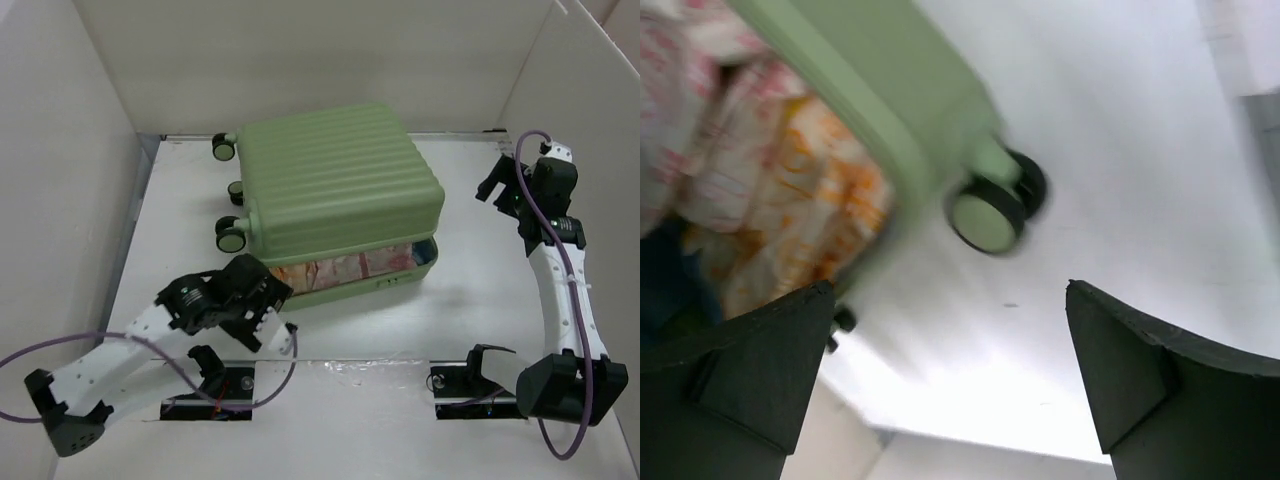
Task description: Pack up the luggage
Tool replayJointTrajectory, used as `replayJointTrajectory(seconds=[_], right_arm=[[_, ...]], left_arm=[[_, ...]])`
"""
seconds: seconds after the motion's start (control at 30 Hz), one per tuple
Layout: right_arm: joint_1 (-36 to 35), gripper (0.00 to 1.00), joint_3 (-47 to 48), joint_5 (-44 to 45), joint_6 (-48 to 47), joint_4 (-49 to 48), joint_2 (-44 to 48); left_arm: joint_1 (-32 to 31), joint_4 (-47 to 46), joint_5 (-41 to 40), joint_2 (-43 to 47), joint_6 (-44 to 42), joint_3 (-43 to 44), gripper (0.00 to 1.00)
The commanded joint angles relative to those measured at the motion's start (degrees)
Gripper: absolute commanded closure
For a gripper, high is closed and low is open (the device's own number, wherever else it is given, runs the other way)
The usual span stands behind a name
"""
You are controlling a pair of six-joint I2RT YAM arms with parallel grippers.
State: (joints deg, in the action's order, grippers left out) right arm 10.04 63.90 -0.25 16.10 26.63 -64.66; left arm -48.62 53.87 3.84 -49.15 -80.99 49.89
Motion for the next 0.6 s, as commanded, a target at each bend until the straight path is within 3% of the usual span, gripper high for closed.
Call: replayJointTrajectory(seconds=[0.0, 0.2, 0.23, 0.33, 0.4, 0.47, 0.53, 0.57], right_arm=[[-1.2, 0.01, 0.5, -4.0, -0.8, 1.6, 1.0], [-9.2, 0.01, 2.3, -2.8, -2.9, 6.4, 1.6], [-9.8, 0.01, 2.9, -2.8, -2.9, 7.5, 1.6], [-9.8, 0.01, 2.9, -3.4, -3.4, 9.9, 4.1], [-9.8, 0.01, 2.9, -2.8, -4.8, 11.9, 4.7], [-9.8, 0.01, 3.5, -2.2, -6.3, 14.8, 4.7], [-10.3, 0.01, 4.9, -1.1, -7.5, 16.9, 4.1], [-10.3, 0.01, 5.4, -1.1, -8.8, 19.2, 2.9]], left_arm=[[-3.1, 10.6, 2.8, 7.8, 4.3, 3.0, 0.00], [-3.1, 7.4, 9.5, 7.2, 13.9, 12.4, 0.00], [-3.1, 7.4, 13.9, 7.2, 15.1, 13.9, 0.00], [-3.1, 3.7, 19.7, 4.7, 25.1, 20.0, 0.00], [-3.1, -1.7, 19.2, 3.7, 37.5, 23.1, 0.00], [-3.1, -5.4, 13.4, 3.7, 45.0, 23.8, 0.00], [-1.3, -2.5, 12.7, 3.7, 43.6, 23.9, 0.00], [-0.7, 0.1, 11.6, 3.7, 38.3, 22.8, 0.00]])
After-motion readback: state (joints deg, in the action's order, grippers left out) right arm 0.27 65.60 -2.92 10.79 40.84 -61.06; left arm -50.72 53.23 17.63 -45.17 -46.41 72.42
